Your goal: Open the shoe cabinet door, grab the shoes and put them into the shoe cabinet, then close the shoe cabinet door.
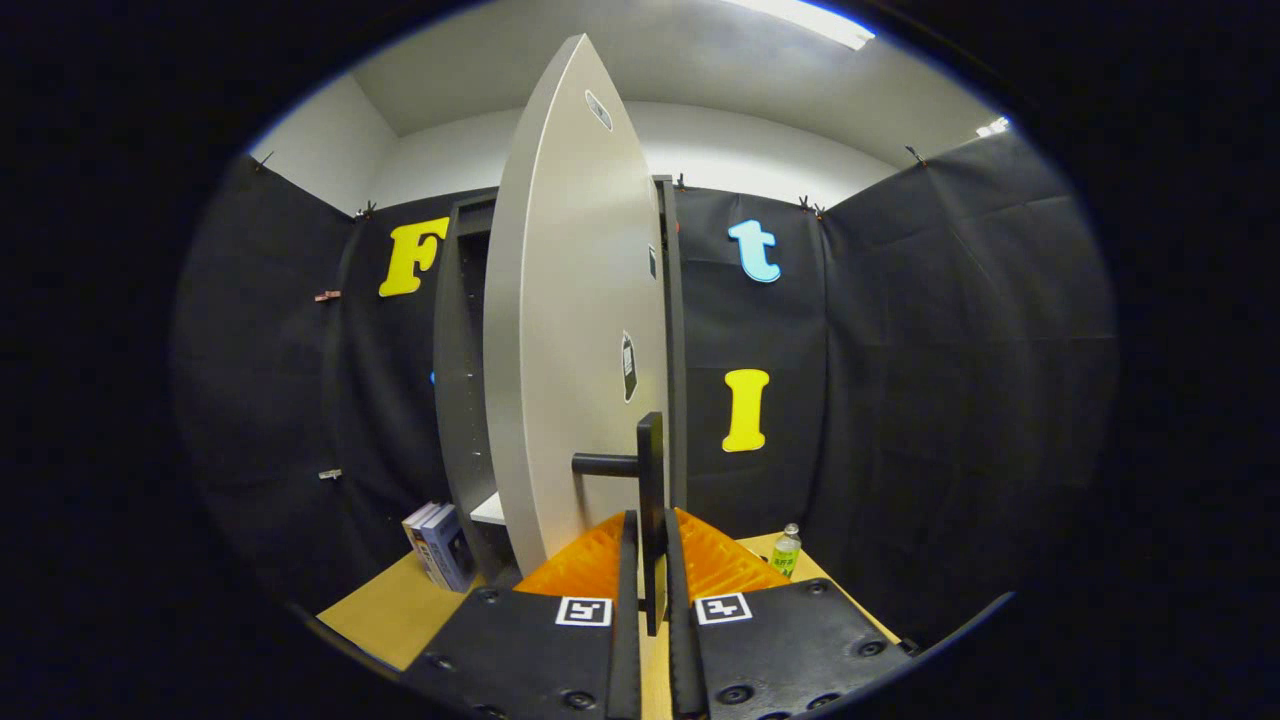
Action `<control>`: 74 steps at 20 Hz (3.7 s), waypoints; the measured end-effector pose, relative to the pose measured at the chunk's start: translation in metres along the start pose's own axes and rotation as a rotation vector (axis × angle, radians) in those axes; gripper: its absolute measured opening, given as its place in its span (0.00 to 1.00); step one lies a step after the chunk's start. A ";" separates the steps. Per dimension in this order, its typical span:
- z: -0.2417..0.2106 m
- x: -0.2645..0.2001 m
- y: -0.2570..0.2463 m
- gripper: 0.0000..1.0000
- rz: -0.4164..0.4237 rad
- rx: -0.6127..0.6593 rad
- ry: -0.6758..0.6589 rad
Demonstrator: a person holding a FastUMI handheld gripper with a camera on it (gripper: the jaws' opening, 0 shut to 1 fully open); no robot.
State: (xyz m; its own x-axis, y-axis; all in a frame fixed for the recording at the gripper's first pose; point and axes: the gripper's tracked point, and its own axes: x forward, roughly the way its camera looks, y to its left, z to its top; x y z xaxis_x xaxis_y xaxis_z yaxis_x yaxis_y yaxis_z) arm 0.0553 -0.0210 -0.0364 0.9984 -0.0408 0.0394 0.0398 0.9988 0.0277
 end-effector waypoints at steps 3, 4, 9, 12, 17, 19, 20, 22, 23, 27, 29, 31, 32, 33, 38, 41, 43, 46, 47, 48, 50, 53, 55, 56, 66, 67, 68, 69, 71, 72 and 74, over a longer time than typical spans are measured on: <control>0.001 -0.002 -0.009 0.14 -0.029 0.016 0.004; 0.002 -0.003 -0.016 0.14 -0.054 0.011 -0.001; 0.005 -0.009 -0.027 0.14 -0.126 0.042 -0.022; 0.003 -0.012 -0.036 0.14 -0.159 0.058 -0.014; -0.001 -0.023 -0.020 0.29 -0.127 0.055 0.011; -0.003 -0.023 -0.003 0.43 -0.047 0.051 0.016; -0.005 -0.023 0.005 0.56 -0.002 0.046 0.025; -0.013 -0.025 0.021 0.87 0.081 0.031 0.046; -0.018 -0.025 0.026 0.93 0.107 0.019 0.072; -0.055 -0.041 0.049 1.00 0.165 0.042 0.233; -0.073 -0.050 0.065 1.00 0.198 0.082 0.320; -0.089 -0.058 0.073 0.99 0.220 0.094 0.397; -0.096 -0.061 0.075 0.99 0.229 0.090 0.427; -0.105 -0.063 0.076 0.99 0.236 0.082 0.461; -0.139 -0.080 0.085 0.99 0.254 0.105 0.624; -0.156 -0.087 0.085 0.99 0.241 0.102 0.699; -0.167 -0.089 0.086 0.99 0.236 0.108 0.742; -0.183 -0.095 0.090 0.99 0.217 0.138 0.808; -0.186 -0.097 0.090 0.99 0.207 0.149 0.824; -0.192 -0.098 0.089 0.99 0.196 0.154 0.838; -0.200 -0.097 0.087 0.99 0.166 0.146 0.859; -0.203 -0.090 0.080 0.95 0.123 0.127 0.843; -0.208 -0.081 0.076 0.85 0.096 0.103 0.818; -0.213 -0.075 0.074 0.80 0.073 0.091 0.807; -0.214 -0.036 0.056 0.11 -0.023 0.027 0.676; -0.199 -0.035 0.054 0.11 -0.017 0.035 0.664; -0.187 -0.035 0.052 0.11 -0.016 0.041 0.656; -0.168 -0.036 0.050 0.11 -0.011 0.048 0.644; -0.126 -0.035 0.049 0.11 0.008 0.048 0.614; -0.107 -0.036 0.048 0.11 0.020 0.040 0.609; -0.066 -0.036 0.048 0.11 0.037 0.033 0.601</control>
State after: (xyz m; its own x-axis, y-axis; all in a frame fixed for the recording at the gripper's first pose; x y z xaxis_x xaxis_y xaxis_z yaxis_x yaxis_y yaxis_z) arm 0.0243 0.0300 -0.1023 0.8477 0.0254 -0.5299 0.0129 0.9976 0.0683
